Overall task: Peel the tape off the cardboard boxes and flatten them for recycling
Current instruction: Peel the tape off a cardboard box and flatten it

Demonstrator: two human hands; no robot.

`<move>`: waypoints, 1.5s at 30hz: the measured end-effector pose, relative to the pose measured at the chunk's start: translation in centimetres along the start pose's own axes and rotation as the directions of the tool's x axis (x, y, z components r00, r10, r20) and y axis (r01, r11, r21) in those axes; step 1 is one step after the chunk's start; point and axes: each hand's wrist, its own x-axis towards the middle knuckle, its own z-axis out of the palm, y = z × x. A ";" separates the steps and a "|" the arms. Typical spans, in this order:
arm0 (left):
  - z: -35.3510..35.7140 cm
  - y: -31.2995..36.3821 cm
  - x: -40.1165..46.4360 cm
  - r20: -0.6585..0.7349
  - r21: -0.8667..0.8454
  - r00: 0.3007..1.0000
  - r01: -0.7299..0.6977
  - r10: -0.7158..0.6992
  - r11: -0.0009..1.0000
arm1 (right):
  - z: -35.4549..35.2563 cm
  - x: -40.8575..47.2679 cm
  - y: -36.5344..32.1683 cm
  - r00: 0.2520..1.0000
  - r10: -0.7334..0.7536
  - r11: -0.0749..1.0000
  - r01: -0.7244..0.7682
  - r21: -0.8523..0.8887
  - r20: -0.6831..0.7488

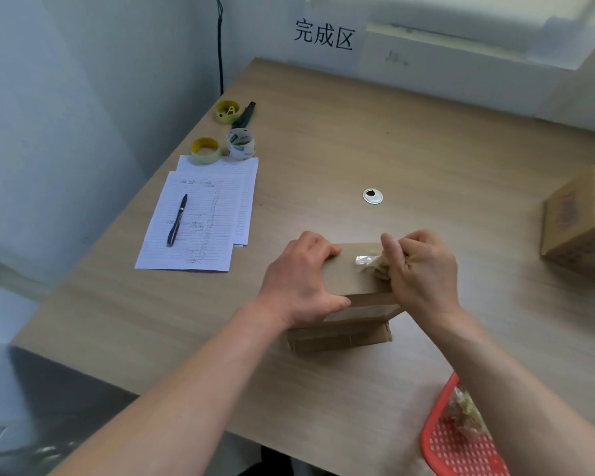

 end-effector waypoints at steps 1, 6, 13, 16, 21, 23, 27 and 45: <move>0.1 -0.1 0.1 -0.001 0.005 1.000 0.000 0.000 1.000 | -0.1 -0.2 -0.2 0.999 0.044 0.999 -0.044 0.006 0.018; 0.8 -1.5 -0.5 0.014 0.046 0.999 0.031 -0.032 0.998 | 0.5 -1.2 -1.7 0.985 0.165 0.982 -0.168 0.081 0.047; 1.3 -2.7 -1.7 -0.010 0.012 0.998 0.054 -0.054 0.998 | 2.2 -2.3 -3.0 0.985 0.172 0.978 -0.171 -0.118 0.001; 1.3 -3.0 -1.7 -0.015 -0.003 0.999 0.052 -0.052 0.999 | 2.0 -2.0 -2.9 0.981 0.193 0.977 -0.189 -0.094 0.031; 1.3 -3.2 -1.7 -0.017 -0.010 0.998 0.056 -0.057 0.998 | 3.1 -3.0 -1.8 0.991 -0.098 0.989 0.086 -0.123 -0.093; 1.3 -3.0 -1.7 -0.015 -0.001 0.998 0.055 -0.055 0.998 | 3.3 -3.3 -1.4 0.979 -0.158 0.981 0.140 -0.135 -0.128; 1.5 -3.0 -1.7 -0.037 0.002 0.997 0.063 -0.063 0.998 | 3.7 -3.4 -1.8 0.980 -0.156 0.982 0.139 -0.130 -0.128; 1.1 -1.7 -2.2 -0.043 -0.018 0.993 0.111 -0.112 0.994 | 1.7 -1.9 1.1 0.986 -0.147 0.989 0.144 -0.038 -0.083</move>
